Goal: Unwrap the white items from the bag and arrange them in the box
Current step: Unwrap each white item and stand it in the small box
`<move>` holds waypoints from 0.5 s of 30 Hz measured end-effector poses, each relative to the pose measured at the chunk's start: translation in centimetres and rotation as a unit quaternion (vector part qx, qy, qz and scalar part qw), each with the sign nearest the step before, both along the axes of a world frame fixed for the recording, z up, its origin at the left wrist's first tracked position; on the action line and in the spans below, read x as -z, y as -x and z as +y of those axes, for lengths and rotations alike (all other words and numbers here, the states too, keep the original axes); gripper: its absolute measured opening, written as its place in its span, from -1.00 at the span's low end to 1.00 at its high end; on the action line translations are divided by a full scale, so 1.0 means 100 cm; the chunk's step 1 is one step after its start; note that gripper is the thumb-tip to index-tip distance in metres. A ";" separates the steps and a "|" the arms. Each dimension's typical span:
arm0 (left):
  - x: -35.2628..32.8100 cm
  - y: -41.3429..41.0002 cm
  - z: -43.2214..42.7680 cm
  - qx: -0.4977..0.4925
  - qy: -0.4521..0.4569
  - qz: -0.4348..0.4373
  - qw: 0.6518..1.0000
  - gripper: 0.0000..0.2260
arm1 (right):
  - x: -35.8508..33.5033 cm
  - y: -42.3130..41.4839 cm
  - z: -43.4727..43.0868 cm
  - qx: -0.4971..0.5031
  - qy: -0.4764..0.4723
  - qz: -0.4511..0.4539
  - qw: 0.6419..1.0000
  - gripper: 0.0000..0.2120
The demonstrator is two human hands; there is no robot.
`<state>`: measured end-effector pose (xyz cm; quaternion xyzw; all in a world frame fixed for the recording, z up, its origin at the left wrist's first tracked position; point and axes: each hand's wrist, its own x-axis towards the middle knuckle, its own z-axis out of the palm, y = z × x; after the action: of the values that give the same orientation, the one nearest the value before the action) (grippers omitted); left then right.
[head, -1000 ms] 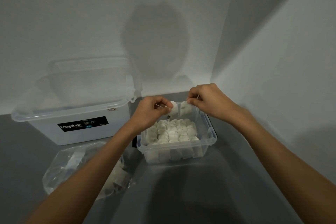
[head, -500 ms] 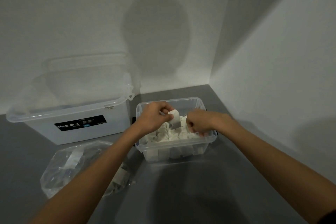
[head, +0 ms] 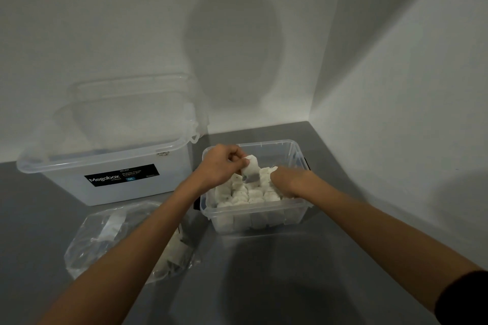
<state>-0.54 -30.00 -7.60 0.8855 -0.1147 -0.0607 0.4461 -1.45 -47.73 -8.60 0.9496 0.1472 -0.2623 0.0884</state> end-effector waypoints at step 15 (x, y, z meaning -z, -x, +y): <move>-0.016 -0.013 0.022 0.017 -0.066 -0.010 0.998 -0.88 | -0.022 -0.025 0.027 0.162 -0.491 -0.019 0.856 -0.90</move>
<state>0.80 -27.85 -5.98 0.9115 -0.1295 -0.0670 0.3847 1.04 -44.99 -6.41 0.8848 0.0989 -0.1489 -0.4303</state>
